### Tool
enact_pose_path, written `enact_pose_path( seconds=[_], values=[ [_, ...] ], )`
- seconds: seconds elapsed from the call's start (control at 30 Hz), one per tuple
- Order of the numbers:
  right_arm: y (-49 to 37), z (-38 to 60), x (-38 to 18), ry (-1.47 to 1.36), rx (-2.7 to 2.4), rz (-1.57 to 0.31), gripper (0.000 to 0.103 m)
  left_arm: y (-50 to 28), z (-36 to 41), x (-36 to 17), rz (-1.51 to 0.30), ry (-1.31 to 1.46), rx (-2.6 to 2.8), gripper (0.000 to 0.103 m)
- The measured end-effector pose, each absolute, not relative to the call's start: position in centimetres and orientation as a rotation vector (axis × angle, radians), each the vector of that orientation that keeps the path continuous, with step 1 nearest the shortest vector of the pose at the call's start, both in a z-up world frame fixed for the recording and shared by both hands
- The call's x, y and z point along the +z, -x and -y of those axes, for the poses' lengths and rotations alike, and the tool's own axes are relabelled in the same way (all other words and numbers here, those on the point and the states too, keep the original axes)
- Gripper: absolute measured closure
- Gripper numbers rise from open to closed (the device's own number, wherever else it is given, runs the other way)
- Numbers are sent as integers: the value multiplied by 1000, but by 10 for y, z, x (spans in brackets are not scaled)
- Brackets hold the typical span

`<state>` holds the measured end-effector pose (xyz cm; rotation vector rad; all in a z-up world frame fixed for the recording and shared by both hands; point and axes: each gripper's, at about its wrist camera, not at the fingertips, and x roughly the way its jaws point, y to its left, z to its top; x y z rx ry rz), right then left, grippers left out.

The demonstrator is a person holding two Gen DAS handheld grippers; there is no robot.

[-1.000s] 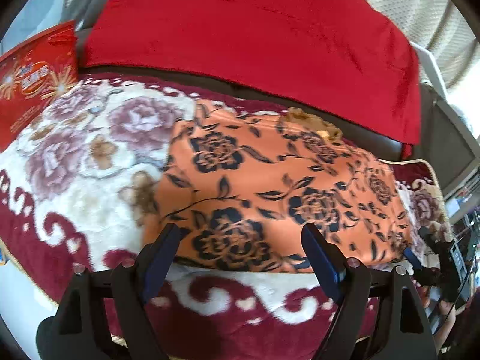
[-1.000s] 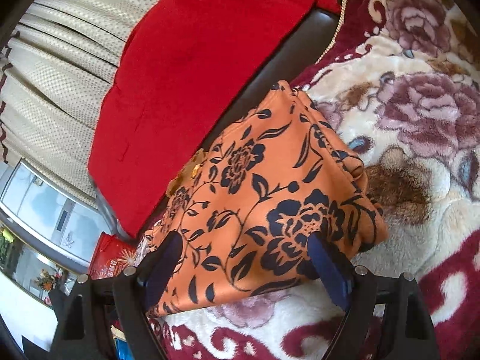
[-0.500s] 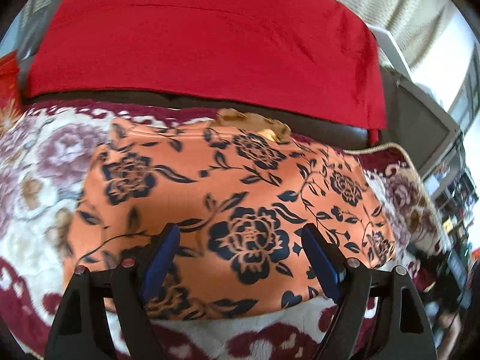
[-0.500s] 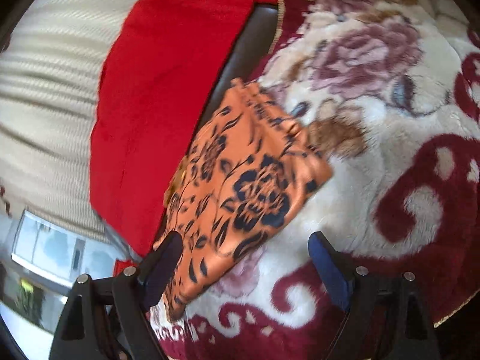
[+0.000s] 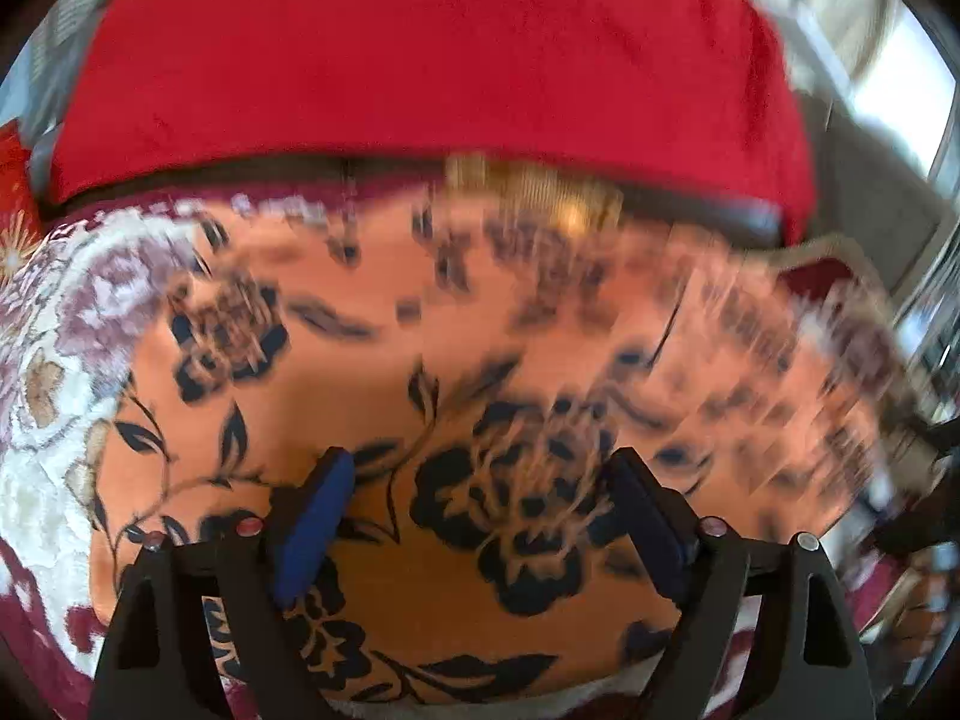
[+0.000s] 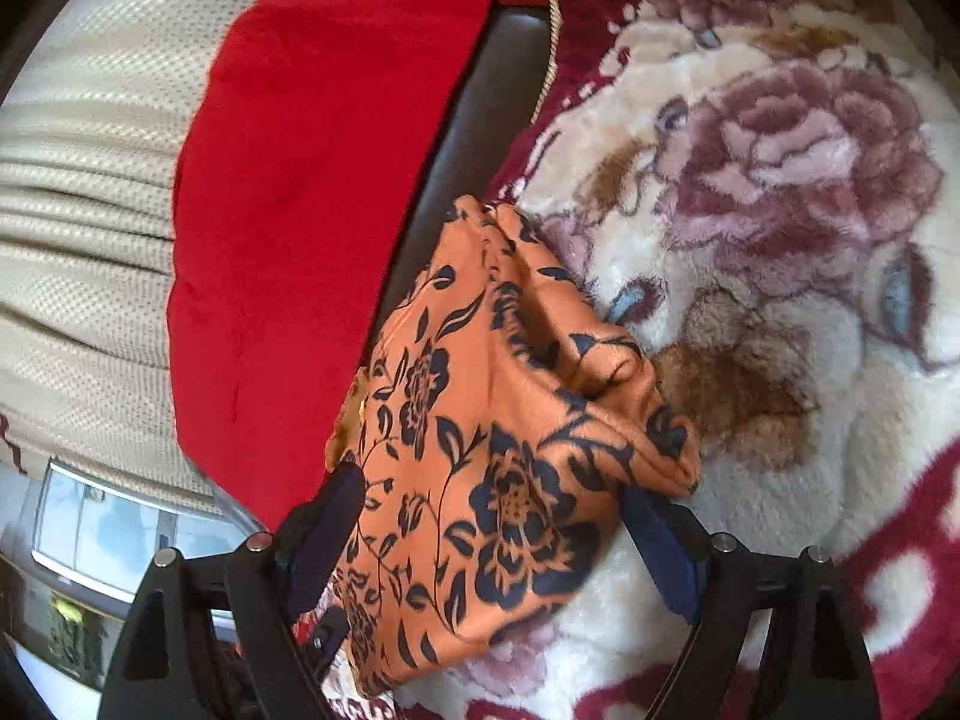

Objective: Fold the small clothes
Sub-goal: 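Press the folded blouse bundle flat with both tools open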

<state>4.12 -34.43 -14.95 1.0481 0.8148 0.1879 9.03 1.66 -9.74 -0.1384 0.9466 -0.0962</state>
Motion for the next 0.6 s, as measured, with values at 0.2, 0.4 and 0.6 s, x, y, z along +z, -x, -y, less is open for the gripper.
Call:
enact_pose_path(
  seconds=[0.2,0.4,0.6],
  values=[
    [-15,368,-147,-973,99,-806,14,-83,-18,-82,-880,187,-83,16],
    [-82,364,-127,-749,148,-842,15,-80,-8,-89,-924,138,-86,16],
    [-135,339,-148,-547,293,-1067,83,-75,-17,-80,-922,154,-72,16]
  ],
)
